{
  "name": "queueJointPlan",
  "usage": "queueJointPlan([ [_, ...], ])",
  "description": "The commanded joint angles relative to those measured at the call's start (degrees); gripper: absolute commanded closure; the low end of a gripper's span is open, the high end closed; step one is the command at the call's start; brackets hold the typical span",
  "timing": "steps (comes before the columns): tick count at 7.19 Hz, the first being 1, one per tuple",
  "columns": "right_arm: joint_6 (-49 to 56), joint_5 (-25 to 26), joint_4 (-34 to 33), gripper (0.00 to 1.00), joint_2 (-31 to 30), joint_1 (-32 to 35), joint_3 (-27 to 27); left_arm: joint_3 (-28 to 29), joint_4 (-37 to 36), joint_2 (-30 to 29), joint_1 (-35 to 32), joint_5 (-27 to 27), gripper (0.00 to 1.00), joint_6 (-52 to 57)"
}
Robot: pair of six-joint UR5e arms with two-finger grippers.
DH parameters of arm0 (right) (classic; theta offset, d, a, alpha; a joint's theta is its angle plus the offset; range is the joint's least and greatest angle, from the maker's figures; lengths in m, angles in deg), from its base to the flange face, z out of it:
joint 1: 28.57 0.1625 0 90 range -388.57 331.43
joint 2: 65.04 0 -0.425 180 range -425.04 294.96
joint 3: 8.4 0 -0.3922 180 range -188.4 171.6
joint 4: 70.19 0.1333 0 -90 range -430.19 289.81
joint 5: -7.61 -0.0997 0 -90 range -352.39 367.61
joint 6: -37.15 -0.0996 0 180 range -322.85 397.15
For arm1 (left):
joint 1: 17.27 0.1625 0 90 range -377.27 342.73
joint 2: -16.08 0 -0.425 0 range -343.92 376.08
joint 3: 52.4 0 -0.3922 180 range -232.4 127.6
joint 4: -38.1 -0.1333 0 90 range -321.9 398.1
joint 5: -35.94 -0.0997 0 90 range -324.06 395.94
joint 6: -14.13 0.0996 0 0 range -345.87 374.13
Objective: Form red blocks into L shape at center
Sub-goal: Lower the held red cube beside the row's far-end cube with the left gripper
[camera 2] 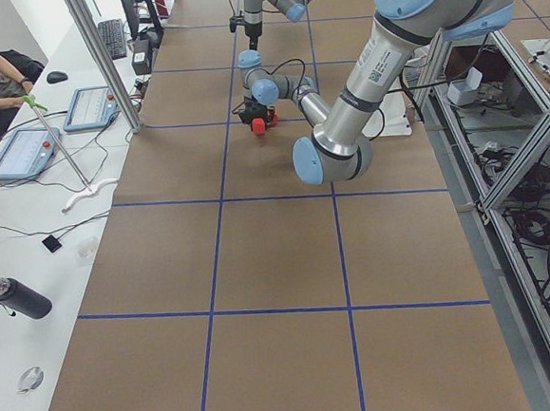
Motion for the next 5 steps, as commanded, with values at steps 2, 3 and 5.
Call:
queueJointPlan([
  [2,-0.1,-0.1,0.0,0.0,0.0,0.0,-0.1,0.0,-0.3,-0.5,0.0,0.0,1.0,-0.4],
  [3,-0.1,-0.1,0.0,0.0,0.0,0.0,0.0,0.3,-0.3,-0.5,0.0,0.0,1.0,-0.4],
  [5,0.0,-0.1,0.0,0.0,0.0,0.0,0.0,1.0,-0.3,-1.0,0.1,-0.7,1.0,-1.1],
])
